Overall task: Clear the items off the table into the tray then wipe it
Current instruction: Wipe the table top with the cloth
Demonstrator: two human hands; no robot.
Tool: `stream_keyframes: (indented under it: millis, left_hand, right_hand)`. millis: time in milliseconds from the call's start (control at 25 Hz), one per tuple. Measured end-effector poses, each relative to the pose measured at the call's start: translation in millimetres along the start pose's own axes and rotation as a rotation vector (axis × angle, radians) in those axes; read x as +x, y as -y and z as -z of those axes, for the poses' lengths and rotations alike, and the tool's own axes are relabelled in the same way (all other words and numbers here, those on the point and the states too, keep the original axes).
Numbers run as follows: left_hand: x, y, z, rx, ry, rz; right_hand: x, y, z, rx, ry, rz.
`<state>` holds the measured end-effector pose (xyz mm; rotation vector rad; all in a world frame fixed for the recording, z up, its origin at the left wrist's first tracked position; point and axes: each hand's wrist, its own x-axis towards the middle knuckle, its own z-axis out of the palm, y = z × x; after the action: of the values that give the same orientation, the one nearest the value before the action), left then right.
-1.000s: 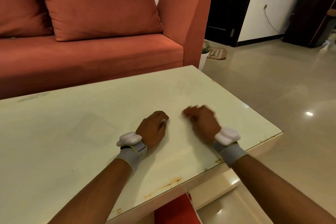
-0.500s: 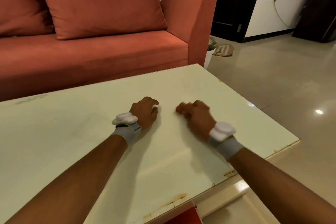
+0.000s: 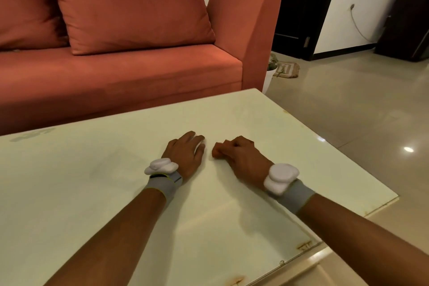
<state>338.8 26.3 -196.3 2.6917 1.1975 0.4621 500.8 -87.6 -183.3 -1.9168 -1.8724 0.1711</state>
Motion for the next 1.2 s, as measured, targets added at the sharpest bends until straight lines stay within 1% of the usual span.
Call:
stream_keyframes:
  millis: [40,80,120,160,200,240,280,320,400,440,480,520,560,640,680,720,760,840,920,960,1000,1040,1080,1120,1160,1200]
  left_hand:
    - [0.5,0.7,-0.2,0.002,0.007,0.003]
    - [0.9,0.7,0.2,0.000,0.009,0.006]
    - [1.4,0.5,0.1,0.003,0.008,0.002]
    - [1.1,-0.1,-0.5,0.005,0.007,0.000]
    - [0.3,0.2,-0.7,0.008,0.001,-0.005]
    - [-0.4,0.1,-1.3,0.009,-0.001,-0.005]
    - [-0.4,0.6,-2.1,0.007,-0.005,-0.004]
    - [0.4,1.6,-2.2,0.006,-0.008,-0.002]
    - [3.5,3.5,-3.3,-0.001,-0.016,-0.014]
    - [4.2,3.8,-2.7,-0.001,-0.021,-0.027]
    - [4.5,3.8,-2.2,-0.005,-0.026,-0.035]
    - [4.6,3.2,-2.6,-0.009,-0.030,-0.037]
    - [4.3,2.3,-3.5,-0.010,-0.035,-0.030]
    - [2.4,2.3,-3.6,-0.005,-0.028,-0.017]
    - [0.3,2.1,-2.9,0.000,-0.026,-0.017]
    - [-1.0,1.3,-2.2,0.001,-0.029,-0.013]
    - [0.3,-0.6,-2.5,-0.009,-0.039,0.003]
    - [15.6,-7.6,0.8,-0.068,-0.045,0.074]
    - [48.6,-12.1,4.9,-0.099,-0.077,0.150]
    - [65.9,-11.0,5.4,-0.091,-0.103,0.167]
    - [80.5,-6.1,6.4,-0.081,-0.125,0.173]
    - [92.0,0.4,6.0,-0.075,-0.124,0.181]
    - [98.9,7.2,3.1,-0.065,-0.106,0.190]
    - [100.9,13.4,-2.1,-0.046,-0.082,0.196]
    - [99.9,18.2,-8.0,-0.022,-0.070,0.199]
    - [99.7,21.5,-12.1,-0.009,-0.076,0.198]
  right_hand:
    - [-8.6,-2.3,4.0,0.031,0.039,0.073]
    - [-10.7,-14.5,10.9,-0.003,0.050,0.110]
    - [-7.3,-28.4,19.8,-0.099,0.023,0.090]
    - [-0.4,-45.6,28.4,-0.175,-0.021,-0.033]
    - [11.3,-60.7,35.2,-0.187,-0.092,-0.173]
    - [23.5,-65.7,38.1,-0.136,-0.136,-0.270]
    - [35.5,-59.2,35.5,-0.085,-0.150,-0.290]
    - [45.6,-42.0,29.3,-0.005,-0.152,-0.238]
    - [44.3,-6.5,5.5,0.051,-0.078,0.073]
    - [34.5,1.2,-4.2,0.011,-0.014,0.227]
    - [26.9,-5.2,-6.1,-0.029,0.036,0.328]
    - [24.9,-19.2,1.8,-0.056,0.073,0.339]
    - [27.4,-38.6,11.5,-0.068,0.074,0.253]
    - [45.4,-79.7,29.6,-0.051,-0.004,-0.078]
    - [56.9,-90.1,33.3,-0.041,-0.025,-0.211]
    - [68.4,-87.7,30.4,-0.053,-0.040,-0.249]
    - [79.2,-76.0,24.1,-0.057,-0.036,-0.209]
    - [82.3,-46.8,9.5,-0.007,0.000,0.002]
    - [76.6,-50.6,9.8,0.022,0.095,0.243]
    - [80.1,-63.0,15.6,-0.022,0.117,0.291]
    - [89.7,-78.7,21.0,-0.061,0.089,0.238]
    - [102.5,-95.5,26.3,-0.082,0.037,0.096]
    - [114.9,-106.6,30.1,-0.087,-0.015,-0.093]
    - [124.6,-105.6,29.2,-0.089,-0.058,-0.222]
    - [130.9,-95.6,22.1,-0.080,-0.084,-0.220]
    - [131.8,-81.0,12.6,-0.061,-0.073,-0.139]
